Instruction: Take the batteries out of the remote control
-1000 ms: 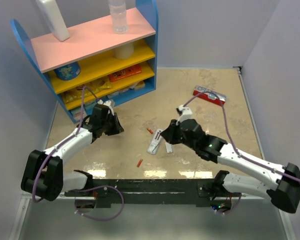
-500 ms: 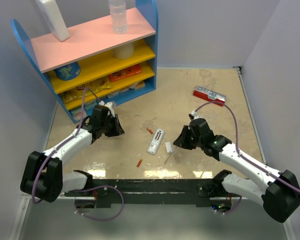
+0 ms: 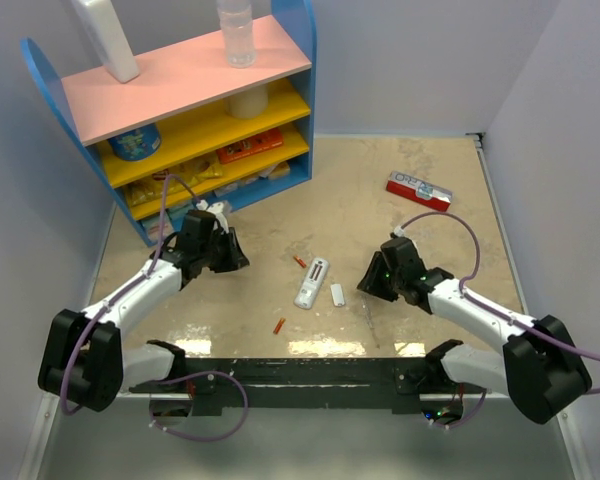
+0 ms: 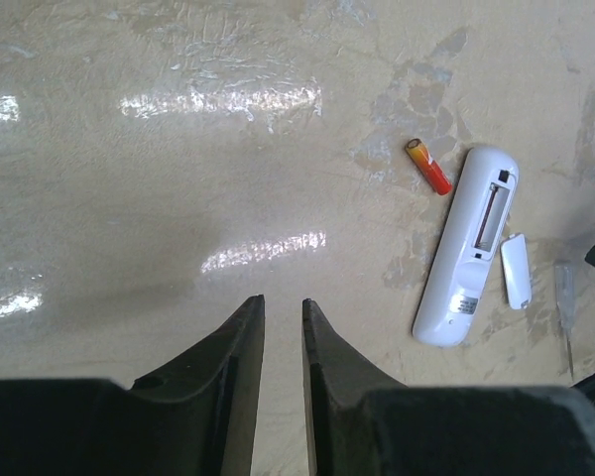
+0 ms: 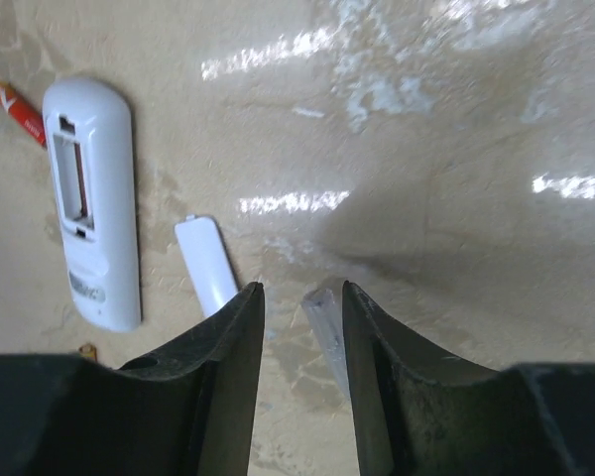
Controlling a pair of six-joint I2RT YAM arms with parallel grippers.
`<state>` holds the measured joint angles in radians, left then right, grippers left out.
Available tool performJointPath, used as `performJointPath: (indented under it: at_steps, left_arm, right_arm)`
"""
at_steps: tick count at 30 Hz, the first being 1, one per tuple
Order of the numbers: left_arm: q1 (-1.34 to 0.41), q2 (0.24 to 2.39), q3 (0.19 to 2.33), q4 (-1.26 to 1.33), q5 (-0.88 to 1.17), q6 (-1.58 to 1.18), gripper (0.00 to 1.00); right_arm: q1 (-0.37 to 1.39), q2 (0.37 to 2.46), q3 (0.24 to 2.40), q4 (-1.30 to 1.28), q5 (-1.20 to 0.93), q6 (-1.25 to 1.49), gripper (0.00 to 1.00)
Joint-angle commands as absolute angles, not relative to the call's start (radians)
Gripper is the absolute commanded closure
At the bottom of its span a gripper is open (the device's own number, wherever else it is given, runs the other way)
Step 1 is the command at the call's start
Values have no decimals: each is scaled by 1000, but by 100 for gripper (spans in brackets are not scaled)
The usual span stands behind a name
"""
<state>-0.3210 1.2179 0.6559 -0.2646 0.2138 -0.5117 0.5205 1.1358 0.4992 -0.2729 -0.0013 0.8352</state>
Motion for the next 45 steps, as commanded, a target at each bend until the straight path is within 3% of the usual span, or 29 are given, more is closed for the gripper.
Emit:
performJointPath:
  at_steps: [1,15,18,19,21,24,25,27,28,34,45]
  left_arm:
    - [-316,1177,640,-252,224,-503,73]
    - [-316,1123,641,-244,232,-494,72]
    - [-316,1045,646,-210,300,-476,68]
    - [-316,1020,649,-200,325,-472,64]
    - [-316,942,660,-180,370,-480,60]
    - [-318,835,699,-175,387,-494,50]
    - [-319,812,727,-176,391,-491,38]
    - [-319,760,758,-199,414,-485,22]
    - [-319,746,787,-209,425,-474,0]
    - [-319,634,801,-236,500,-489,0]
    - [-319,473,710,-255,396,-523,0]
  right_arm:
    - [489,1164,511,-190,86,839,60]
    - [483,1166,695,-386,180,596,56]
    - [483,1106,781,-471,112,496,48]
    - [483,1085,823,-500,86,479,36]
    - [485,1008,866,-528,33,459,25]
    - [483,904,931,-561,3,483,4]
    - [483,882,951,-569,3,494,2]
    - [483,818,968,-580,-28,521,2]
    - [483,798,980,-587,-60,525,1]
    - [483,628,976,-658,-38,554,2]
    - [483,495,914,-682,-32,535,2]
